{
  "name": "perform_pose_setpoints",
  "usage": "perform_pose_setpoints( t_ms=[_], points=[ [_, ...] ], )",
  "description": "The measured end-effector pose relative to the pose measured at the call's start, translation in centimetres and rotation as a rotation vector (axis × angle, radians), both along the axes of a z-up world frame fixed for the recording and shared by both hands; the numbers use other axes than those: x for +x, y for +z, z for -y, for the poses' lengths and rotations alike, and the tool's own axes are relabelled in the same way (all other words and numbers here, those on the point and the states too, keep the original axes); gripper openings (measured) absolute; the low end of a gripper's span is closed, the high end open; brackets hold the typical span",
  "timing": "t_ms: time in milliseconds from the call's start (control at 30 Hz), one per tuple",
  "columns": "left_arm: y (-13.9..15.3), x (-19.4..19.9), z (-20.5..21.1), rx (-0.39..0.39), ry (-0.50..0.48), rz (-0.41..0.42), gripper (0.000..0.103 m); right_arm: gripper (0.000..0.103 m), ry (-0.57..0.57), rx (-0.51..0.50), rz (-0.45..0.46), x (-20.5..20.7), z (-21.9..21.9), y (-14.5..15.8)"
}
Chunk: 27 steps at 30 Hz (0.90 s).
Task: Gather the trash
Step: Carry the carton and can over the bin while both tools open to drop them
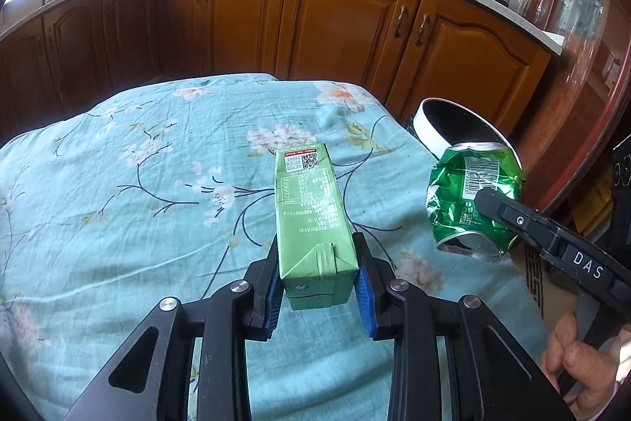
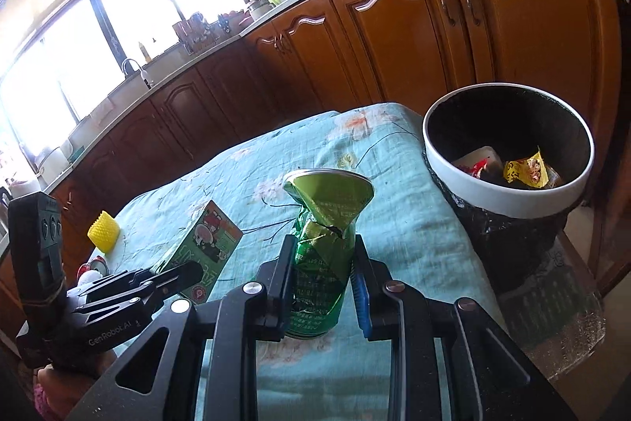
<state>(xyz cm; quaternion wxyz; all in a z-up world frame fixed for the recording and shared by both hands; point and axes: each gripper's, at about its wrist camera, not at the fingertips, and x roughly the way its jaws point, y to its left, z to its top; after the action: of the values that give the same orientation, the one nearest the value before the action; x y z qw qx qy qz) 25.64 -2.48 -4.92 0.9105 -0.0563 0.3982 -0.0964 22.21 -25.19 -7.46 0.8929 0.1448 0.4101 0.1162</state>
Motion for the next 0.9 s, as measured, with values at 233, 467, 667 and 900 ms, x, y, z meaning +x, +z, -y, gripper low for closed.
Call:
perform_pose_setpoints(
  t_ms=[233,467,667,900],
  points=[
    [0.4,-1.2,1.1,0.008,-0.016,0.004,0.030,0.026,-0.009,-0.017,0.023,-1.6,0.4,0.8],
    [0.6,-1.0,2.4,0.009,-0.045,0.004,0.030,0.026,-0.020,-0.023,0.031,-2.4,1.4,1.1],
    [0.9,-0.4,4.0,0.001,-0.084,0.001,0.030,0.026,-0.051,-0.023,0.044,-2.7,3.2,1.7],
    [1.6,0.7,5.8,-0.006,-0.122,0.012,0.030,0.026,-0.092,-0.036,0.052,-2.7,5.5,2.1]
  ],
)
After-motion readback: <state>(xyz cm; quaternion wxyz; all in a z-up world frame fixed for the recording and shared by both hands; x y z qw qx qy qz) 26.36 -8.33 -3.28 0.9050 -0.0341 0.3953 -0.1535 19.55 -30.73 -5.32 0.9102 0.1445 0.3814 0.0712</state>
